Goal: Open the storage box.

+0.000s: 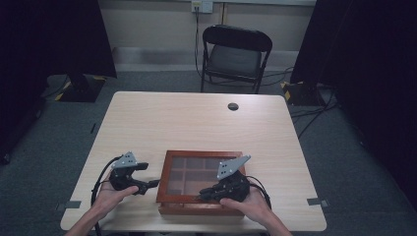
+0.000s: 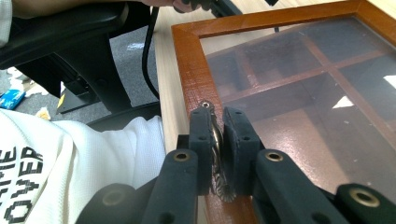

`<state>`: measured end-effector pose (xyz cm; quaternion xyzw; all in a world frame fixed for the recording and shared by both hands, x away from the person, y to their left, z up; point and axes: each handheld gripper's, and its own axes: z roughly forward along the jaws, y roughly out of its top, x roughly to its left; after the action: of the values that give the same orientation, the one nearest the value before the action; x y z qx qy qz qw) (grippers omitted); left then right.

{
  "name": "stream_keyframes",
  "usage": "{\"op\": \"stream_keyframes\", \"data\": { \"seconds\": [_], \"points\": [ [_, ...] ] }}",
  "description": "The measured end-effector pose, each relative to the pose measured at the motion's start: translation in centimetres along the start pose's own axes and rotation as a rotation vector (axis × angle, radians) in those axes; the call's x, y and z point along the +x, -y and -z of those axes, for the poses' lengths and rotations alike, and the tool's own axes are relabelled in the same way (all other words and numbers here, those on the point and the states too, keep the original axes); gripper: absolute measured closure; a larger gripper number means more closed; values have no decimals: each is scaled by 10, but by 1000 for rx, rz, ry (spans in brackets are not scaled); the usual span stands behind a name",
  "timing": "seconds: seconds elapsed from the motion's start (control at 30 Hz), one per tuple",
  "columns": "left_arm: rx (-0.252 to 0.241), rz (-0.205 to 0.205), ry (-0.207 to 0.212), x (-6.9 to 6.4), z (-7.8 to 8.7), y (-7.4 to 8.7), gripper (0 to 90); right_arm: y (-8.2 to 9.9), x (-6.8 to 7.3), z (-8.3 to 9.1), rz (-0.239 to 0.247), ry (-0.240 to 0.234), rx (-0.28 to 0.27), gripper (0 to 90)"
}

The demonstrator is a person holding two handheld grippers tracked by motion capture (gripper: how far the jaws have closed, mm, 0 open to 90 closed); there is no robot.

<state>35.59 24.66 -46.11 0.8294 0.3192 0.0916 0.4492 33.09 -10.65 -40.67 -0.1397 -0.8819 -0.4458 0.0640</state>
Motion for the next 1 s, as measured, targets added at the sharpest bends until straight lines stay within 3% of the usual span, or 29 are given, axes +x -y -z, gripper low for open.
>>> {"op": "stream_keyframes", "data": {
  "seconds": [0.3,0.57,0.73,1.0],
  "points": [
    [-18,-19,42,-7,-1,-3,160,-12,1,8,9,9,-4,827],
    [-50,-55,21,-10,0,-4,175,-23,-1,6,13,19,-1,828],
    [-59,-56,28,-11,0,-5,188,-22,-3,7,7,13,-12,826],
    [-79,-71,23,-12,2,-7,199,-15,-6,27,-52,71,-60,549]
  ]
}}
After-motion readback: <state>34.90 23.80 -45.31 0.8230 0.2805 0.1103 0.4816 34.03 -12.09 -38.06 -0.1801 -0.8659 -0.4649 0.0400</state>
